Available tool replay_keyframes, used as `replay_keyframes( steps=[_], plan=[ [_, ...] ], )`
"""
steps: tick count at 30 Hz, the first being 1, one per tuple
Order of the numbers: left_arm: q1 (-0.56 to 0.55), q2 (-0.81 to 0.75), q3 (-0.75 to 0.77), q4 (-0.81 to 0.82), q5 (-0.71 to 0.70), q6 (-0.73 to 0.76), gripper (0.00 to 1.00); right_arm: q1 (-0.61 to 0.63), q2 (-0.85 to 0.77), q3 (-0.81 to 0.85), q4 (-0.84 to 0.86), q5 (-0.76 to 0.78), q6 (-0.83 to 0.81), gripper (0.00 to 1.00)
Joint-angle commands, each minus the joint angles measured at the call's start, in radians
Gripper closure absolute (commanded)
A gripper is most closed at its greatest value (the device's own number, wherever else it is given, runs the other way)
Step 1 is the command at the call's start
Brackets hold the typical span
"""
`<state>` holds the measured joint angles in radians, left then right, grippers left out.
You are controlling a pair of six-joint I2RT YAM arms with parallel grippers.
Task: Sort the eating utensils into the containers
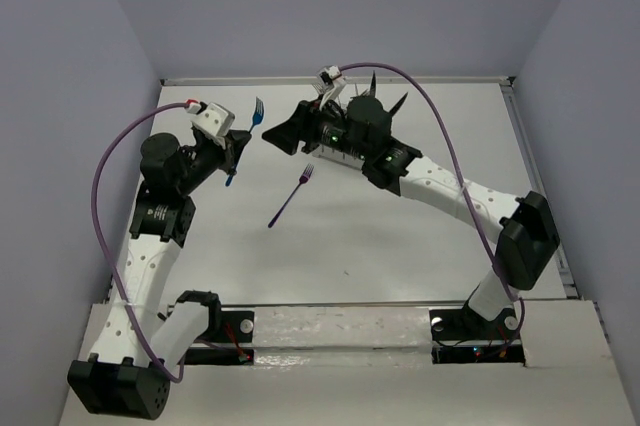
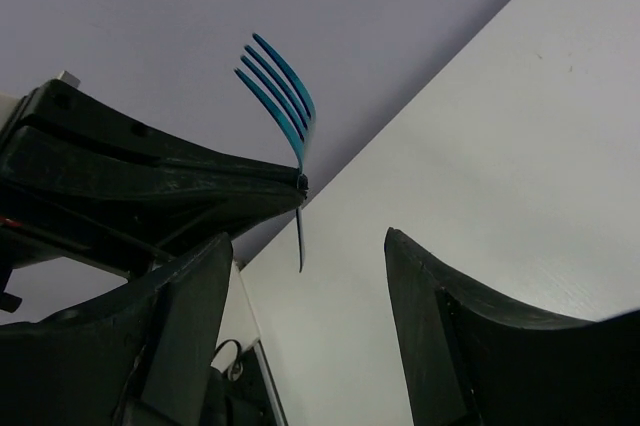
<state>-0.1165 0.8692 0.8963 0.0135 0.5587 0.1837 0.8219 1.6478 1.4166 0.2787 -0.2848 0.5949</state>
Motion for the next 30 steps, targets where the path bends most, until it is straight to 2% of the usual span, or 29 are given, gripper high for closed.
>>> replay_keyframes(
  steps=[1, 6, 20, 24, 30],
  plan=[
    [-0.002, -0.036, 0.024, 0.091, -0.002, -0.076, 1.0, 0.036, 0.006, 0.044, 0.096, 0.039, 0.028, 0.31],
    [-0.002, -0.033, 0.013, 0.105, 0.004, -0.092, 1.0, 0.036, 0.043, 0.045, 0.181, 0.019, 0.055, 0.32],
    [-0.003, -0.032, -0.013, 0.125, -0.008, -0.073, 1.0, 0.036, 0.159, 0.148, 0.197, 0.007, 0.1, 0.4],
    [-0.003, -0.027, -0.016, 0.126, -0.014, -0.061, 1.0, 0.036, 0.181, 0.176, 0.197, 0.001, 0.12, 0.48],
    [-0.005, -0.022, -0.023, 0.132, -0.026, -0.052, 1.0, 0.017, 0.182, 0.182, 0.205, -0.033, 0.135, 0.53]
  ],
)
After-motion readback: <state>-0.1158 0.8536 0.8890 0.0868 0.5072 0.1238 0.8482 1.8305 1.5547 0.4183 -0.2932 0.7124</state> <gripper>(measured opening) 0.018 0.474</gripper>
